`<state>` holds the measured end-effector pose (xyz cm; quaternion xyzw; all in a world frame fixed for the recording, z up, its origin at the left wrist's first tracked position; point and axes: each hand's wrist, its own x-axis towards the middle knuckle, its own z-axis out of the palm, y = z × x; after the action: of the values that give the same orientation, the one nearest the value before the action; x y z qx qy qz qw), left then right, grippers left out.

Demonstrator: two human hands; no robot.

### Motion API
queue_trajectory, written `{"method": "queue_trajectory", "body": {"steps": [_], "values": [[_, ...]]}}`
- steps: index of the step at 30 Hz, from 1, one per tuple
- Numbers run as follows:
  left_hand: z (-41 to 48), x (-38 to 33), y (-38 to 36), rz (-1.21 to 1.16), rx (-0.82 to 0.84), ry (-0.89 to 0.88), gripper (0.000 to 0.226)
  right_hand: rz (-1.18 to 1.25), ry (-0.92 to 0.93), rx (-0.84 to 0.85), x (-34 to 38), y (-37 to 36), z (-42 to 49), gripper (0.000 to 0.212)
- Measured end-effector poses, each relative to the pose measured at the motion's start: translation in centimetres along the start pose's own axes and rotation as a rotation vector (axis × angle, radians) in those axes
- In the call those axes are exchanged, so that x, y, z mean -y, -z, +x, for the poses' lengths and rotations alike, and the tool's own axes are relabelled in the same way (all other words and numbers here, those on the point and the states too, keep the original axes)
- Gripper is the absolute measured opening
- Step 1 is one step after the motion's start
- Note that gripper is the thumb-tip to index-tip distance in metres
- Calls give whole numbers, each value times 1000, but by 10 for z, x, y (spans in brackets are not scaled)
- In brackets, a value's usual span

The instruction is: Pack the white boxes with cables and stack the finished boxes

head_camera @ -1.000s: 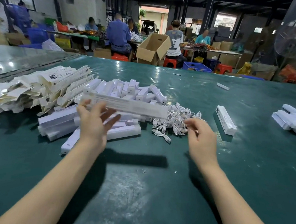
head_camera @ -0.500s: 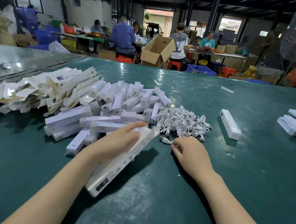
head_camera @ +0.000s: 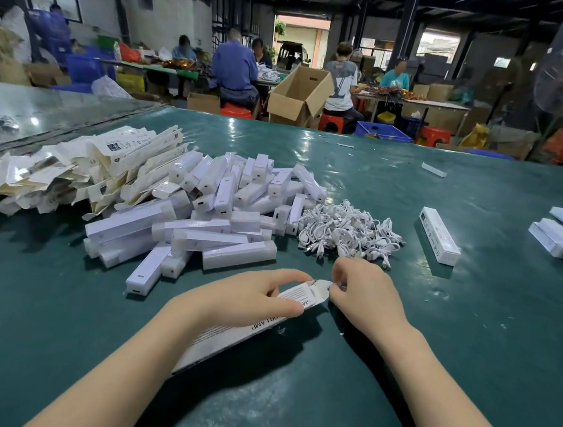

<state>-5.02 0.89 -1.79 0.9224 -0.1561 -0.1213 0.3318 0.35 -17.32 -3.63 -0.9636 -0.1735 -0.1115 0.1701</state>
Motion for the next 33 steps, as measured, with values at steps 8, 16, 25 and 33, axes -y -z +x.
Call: {"method": "queue_trajectory", "body": {"steps": [8,16,25,33], "values": [[-1,-5,-3,79,67,17,50,35,116,-81,-3,8,-2,5],[-3,-4,-1,23,56,20,51,1067,-82,-204,18,18,-9,34],[-5,-1,6,-3,16,14,51,1033,-39,-199,26,10,-11,33],[-4,1,12,-131,-94,20,41,975,-10,-239,38,2,-16,33]]}}
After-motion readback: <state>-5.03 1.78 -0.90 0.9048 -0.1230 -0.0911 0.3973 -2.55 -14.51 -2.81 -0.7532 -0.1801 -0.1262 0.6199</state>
